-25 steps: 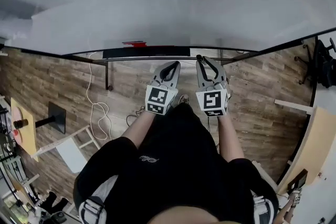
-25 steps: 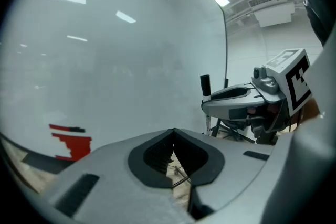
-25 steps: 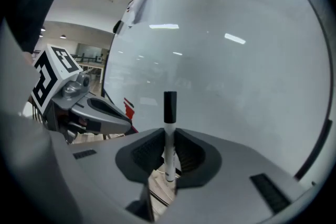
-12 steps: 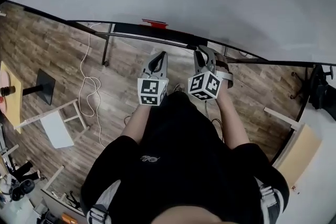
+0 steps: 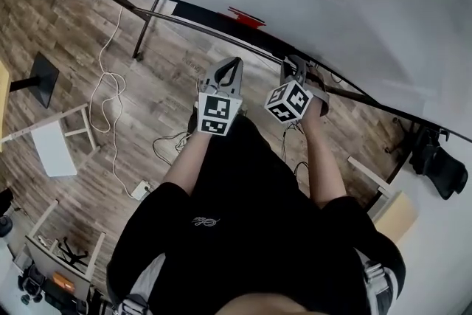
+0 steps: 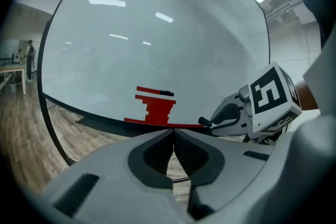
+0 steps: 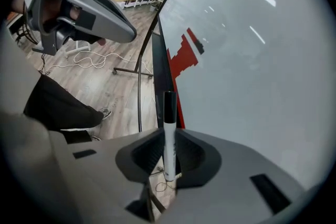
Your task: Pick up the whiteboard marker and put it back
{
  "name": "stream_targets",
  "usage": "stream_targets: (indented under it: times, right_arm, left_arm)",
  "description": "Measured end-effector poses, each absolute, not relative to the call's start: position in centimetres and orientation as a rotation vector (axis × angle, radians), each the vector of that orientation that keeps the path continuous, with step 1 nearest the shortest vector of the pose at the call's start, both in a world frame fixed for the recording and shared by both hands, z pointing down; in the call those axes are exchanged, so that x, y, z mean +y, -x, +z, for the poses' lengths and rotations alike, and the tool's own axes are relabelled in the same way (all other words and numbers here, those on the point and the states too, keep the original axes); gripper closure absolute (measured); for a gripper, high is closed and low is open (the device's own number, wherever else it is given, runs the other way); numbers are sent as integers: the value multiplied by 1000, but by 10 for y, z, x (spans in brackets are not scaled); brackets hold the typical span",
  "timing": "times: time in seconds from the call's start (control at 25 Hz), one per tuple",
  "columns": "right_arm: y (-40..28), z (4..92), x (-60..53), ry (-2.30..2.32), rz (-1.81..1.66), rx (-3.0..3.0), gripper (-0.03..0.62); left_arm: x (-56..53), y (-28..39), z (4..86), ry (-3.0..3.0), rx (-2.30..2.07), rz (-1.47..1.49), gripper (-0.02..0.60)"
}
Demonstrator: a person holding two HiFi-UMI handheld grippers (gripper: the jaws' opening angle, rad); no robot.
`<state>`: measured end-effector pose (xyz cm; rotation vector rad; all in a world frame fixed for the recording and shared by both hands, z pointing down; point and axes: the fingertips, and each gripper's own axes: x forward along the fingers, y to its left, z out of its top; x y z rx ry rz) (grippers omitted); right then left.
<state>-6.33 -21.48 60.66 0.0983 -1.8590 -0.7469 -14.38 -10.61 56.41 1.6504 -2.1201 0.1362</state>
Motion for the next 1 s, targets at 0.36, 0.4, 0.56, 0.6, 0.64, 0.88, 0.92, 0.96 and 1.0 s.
stream_targets:
  times: [0.36, 0.4, 0.56, 0.6, 0.64, 0.88, 0.92, 0.96, 1.0]
  right_arm:
    - [69, 634, -223, -60, -803, -1785, 539]
    - [69, 636, -223, -55, -806, -1783, 539]
    - [70, 639, -223, -45, -808, -1774, 539]
    - [69, 639, -223, -45, -806, -1773, 539]
    - [70, 640, -222, -44, -807, -1773, 539]
    - [71, 642, -223, -23, -800, -1764, 539]
    - [71, 642, -223, -19, -796, -1763, 539]
    - [71, 642, -223, -16, -792, -1763, 539]
    - [70, 641, -223, -14, -790, -1764, 539]
  left_arm:
    - [-106, 152, 591, -1608, -2086, 136, 574]
    - [-107, 153, 592, -1608, -2084, 133, 574]
    - [-111, 151, 594, -1615, -2075, 128, 574]
    - [-112, 150, 594, -1614, -2073, 128, 574]
    - [-113, 150, 595, -1612, -2071, 127, 574]
    - [-117, 145, 599, -1607, -2050, 122, 574]
    - [-118, 145, 599, -1607, -2048, 122, 574]
    - [-118, 144, 599, -1608, -2047, 123, 574]
    - [-119, 144, 598, -1609, -2047, 123, 574]
